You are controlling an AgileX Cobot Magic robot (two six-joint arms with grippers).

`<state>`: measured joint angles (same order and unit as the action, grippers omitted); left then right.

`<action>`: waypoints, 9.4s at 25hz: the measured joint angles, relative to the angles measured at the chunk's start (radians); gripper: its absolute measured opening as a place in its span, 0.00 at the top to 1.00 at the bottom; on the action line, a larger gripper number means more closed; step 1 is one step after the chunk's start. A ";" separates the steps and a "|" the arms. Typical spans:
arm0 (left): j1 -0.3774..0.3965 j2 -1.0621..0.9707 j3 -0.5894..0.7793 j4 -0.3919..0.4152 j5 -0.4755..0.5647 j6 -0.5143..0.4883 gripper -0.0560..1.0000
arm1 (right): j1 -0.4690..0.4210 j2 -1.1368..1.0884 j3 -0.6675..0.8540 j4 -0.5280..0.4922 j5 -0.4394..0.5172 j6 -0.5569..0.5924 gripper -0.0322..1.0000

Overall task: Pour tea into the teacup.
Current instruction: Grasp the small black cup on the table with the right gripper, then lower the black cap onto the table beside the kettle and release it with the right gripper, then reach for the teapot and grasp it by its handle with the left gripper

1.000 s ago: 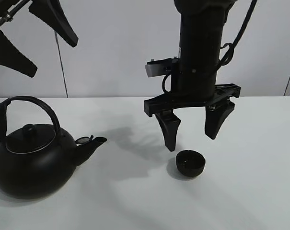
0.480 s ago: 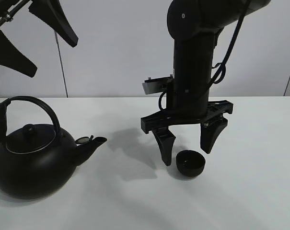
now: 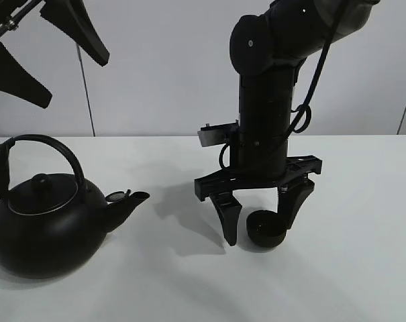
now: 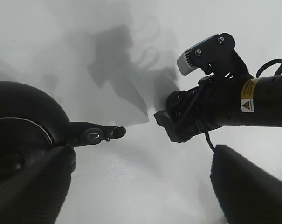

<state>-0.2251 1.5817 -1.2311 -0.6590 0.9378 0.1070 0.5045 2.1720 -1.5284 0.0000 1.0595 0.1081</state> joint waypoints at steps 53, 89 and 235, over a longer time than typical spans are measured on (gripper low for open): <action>0.000 0.000 0.000 0.002 0.000 0.000 0.38 | 0.189 -0.129 0.000 -0.081 -0.149 0.079 0.58; 0.000 0.000 0.000 0.002 -0.001 0.000 0.38 | 0.189 -0.001 0.000 -0.048 -0.204 0.126 0.58; 0.000 -0.528 0.375 0.092 -0.365 0.427 0.38 | -0.227 -0.509 0.014 0.171 0.170 -0.053 0.44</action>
<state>-0.2251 1.0533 -0.8559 -0.5670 0.5731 0.5341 0.2777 1.6632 -1.5147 0.1709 1.2297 0.0555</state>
